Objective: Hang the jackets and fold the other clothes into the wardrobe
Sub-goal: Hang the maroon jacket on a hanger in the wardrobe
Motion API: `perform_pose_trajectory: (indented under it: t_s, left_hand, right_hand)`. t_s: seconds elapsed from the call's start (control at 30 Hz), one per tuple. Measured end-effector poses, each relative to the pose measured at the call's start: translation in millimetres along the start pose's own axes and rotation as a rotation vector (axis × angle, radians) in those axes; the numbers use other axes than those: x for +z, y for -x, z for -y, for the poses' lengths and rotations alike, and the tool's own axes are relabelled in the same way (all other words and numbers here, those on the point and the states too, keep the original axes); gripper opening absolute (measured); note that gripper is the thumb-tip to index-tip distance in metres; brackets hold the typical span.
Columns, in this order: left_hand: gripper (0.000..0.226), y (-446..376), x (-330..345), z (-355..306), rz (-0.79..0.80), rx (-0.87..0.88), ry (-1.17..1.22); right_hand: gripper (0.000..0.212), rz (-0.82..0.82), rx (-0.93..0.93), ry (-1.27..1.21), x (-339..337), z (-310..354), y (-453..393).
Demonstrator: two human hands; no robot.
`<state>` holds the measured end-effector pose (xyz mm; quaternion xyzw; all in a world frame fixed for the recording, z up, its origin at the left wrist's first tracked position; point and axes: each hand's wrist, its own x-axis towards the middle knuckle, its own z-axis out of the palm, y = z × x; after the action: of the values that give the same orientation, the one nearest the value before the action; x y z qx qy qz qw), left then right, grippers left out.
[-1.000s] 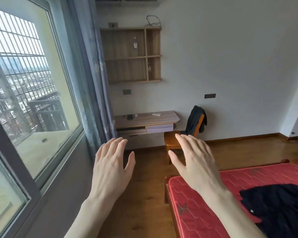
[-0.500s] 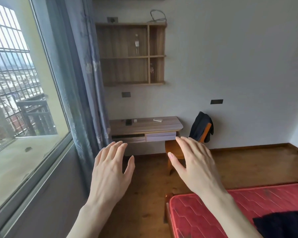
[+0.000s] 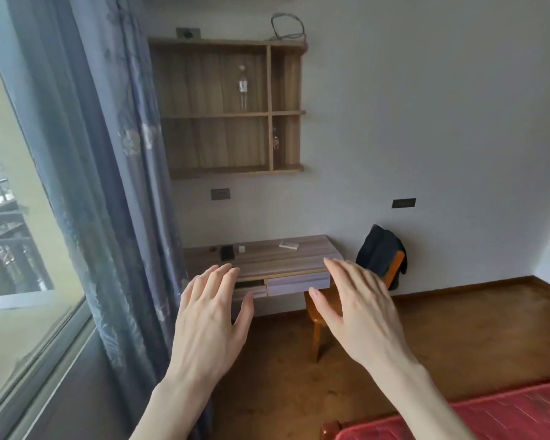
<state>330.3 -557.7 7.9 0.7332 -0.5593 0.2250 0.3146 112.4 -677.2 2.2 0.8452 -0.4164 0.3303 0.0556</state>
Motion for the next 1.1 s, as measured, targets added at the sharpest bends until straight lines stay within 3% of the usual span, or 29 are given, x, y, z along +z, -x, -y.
perform_pose_trajectory:
  t_s: [0.53,1.1]
  left_hand:
    - [0.049,-154,162,75,0.059,0.097,0.093]
    - [0.044,-367,375,100,0.068,0.245,0.123]
  right_hand:
    - [0.066,-0.033,0.087,0.052,139,-43,-146]
    - [0.066,-0.019,0.179,0.131,286,-162,-338]
